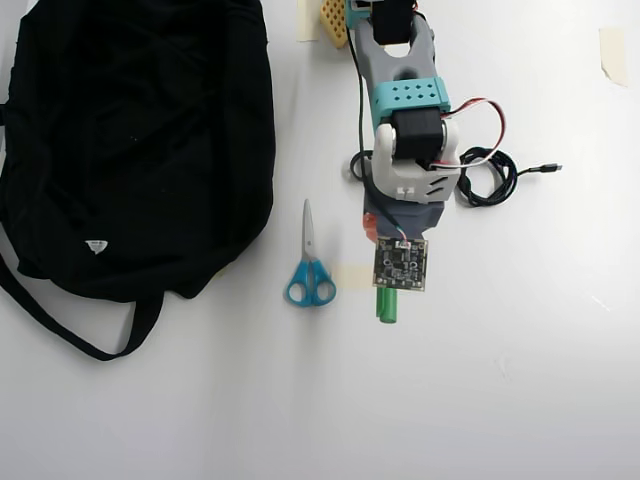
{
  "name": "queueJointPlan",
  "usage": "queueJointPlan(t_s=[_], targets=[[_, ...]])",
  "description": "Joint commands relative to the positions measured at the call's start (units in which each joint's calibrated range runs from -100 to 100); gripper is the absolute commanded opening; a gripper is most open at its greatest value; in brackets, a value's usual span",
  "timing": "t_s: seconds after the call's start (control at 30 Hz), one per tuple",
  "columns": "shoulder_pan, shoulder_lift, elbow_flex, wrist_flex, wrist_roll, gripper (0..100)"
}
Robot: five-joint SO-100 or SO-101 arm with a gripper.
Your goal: Put the green marker into the black bag
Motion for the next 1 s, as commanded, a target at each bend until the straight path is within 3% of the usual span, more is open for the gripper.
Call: queueJointPlan(t_s=[0.0, 0.3, 0.97], targets=[[1.78, -9.77, 8.72, -3.99, 0.09, 2], [7.84, -20.31, 26.59, -9.16, 0.93, 2], [20.03, -33.33, 36.84, -10.88, 6.22, 2]])
